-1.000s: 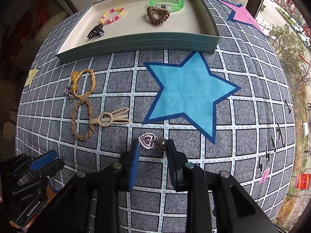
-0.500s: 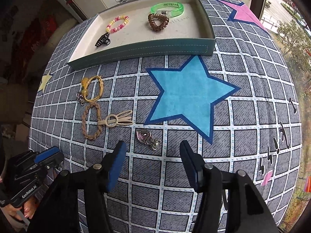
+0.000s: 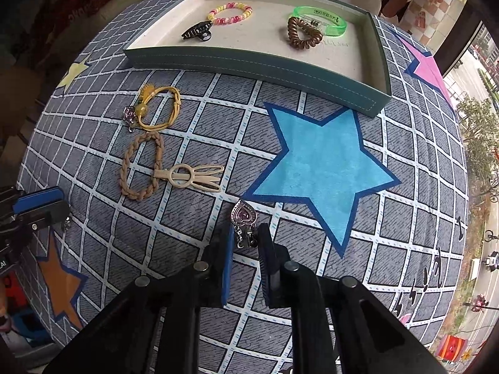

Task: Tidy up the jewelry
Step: 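Grasp the heart pendant with the right tool while the left tool reopens over the silver clip, then carry the silver clip with the left tool while the right tool carries the heart pendant into the tray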

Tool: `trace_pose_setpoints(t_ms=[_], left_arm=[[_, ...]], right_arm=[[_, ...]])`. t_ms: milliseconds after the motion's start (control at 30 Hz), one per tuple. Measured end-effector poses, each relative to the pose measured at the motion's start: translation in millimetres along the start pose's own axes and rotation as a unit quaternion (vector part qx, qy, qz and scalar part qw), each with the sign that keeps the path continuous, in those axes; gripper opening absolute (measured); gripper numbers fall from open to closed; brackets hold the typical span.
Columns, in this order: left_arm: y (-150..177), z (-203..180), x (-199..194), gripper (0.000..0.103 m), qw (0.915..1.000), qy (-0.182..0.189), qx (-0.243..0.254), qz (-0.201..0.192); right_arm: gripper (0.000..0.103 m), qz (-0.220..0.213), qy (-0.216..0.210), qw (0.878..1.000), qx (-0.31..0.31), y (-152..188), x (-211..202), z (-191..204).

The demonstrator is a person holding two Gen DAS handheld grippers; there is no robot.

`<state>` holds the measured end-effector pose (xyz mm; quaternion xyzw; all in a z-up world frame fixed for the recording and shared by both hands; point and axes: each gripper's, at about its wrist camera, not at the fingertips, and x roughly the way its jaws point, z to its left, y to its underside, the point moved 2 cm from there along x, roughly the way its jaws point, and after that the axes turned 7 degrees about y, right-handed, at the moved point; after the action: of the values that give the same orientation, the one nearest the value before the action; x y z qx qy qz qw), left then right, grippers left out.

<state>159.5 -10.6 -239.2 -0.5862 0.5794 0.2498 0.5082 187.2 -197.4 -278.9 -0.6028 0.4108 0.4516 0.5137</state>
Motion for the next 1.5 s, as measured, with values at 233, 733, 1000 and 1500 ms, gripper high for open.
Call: trace_pose_setpoints(t_ms=[233, 733, 1000, 1500], left_arm=[[-11, -2, -1, 0.023, 1.0, -0.001, -0.004, -0.007], [13, 3, 2, 0.103, 0.9934, -0.114, 0.016, -0.001], [22, 4, 30, 0.058, 0.9925, -0.104, 0.041, 0.049], [-12, -9, -3, 0.027, 0.9988, -0.047, 0.014, -0.004]], right_arm=[[0.017, -0.01, -0.054, 0.995, 0.078, -7, -17, -32], [0.017, -0.003, -0.085, 0.993, 0.084, 5, -28, -27], [0.017, -0.005, -0.092, 0.992, 0.09, 8, -33, -27], [0.017, -0.031, -0.107, 0.987, 0.113, -10, -54, -41]])
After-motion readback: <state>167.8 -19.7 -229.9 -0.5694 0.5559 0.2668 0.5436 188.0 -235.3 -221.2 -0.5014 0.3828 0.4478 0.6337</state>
